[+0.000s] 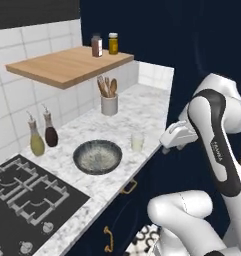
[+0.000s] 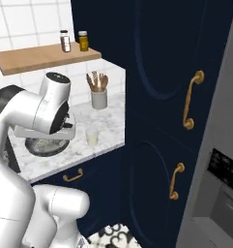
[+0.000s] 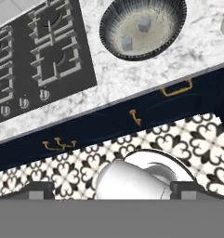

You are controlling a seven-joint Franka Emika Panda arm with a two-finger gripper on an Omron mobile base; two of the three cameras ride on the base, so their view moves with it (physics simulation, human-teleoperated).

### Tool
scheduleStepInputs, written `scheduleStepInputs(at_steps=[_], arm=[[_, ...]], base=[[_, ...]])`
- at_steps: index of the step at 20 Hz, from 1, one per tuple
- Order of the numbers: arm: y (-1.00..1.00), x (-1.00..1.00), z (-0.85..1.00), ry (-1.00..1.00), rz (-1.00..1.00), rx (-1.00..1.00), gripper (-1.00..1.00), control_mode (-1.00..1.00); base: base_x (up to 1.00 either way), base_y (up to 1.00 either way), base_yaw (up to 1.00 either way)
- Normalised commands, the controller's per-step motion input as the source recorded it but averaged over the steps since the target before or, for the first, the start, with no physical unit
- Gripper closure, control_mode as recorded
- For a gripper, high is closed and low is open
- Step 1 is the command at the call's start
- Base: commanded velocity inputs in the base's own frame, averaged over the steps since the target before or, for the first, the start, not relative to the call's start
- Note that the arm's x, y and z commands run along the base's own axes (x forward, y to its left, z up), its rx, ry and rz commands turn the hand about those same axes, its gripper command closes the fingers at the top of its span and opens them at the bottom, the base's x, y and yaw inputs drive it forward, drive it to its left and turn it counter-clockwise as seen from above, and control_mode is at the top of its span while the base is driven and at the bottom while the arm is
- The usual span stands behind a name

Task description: Grab a lemon wedge from the fridge and one ice cube from the ice bowl, and put them in the glass of lemonade.

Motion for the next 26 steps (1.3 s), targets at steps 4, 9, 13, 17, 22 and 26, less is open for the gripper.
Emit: scheduleStepInputs(at_steps=[4,9,13,17,22,26], arm=[[0.00,0.00,0.00,0.00,0.00,0.00,-1.00,1.00],[0.00,0.00,0.00,0.00,0.00,0.00,-1.00,1.00],[0.00,0.00,0.00,0.00,0.00,0.00,-1.00,1.00],[0.19,0.27,-0.05,0.04,0.10,0.00,-1.00,-1.00],[0.34,0.71,-0.35,0.01,0.01,-0.02,-1.00,-1.00],[0.16,0.95,-0.65,-0.04,0.26,-0.02,-1.00,-1.00]], base=[[0.77,0.27,0.30],[0.62,0.04,0.47],[0.17,0.09,0.23],[0.00,0.00,0.00],[0.00,0.00,0.00],[0.00,0.00,0.00]])
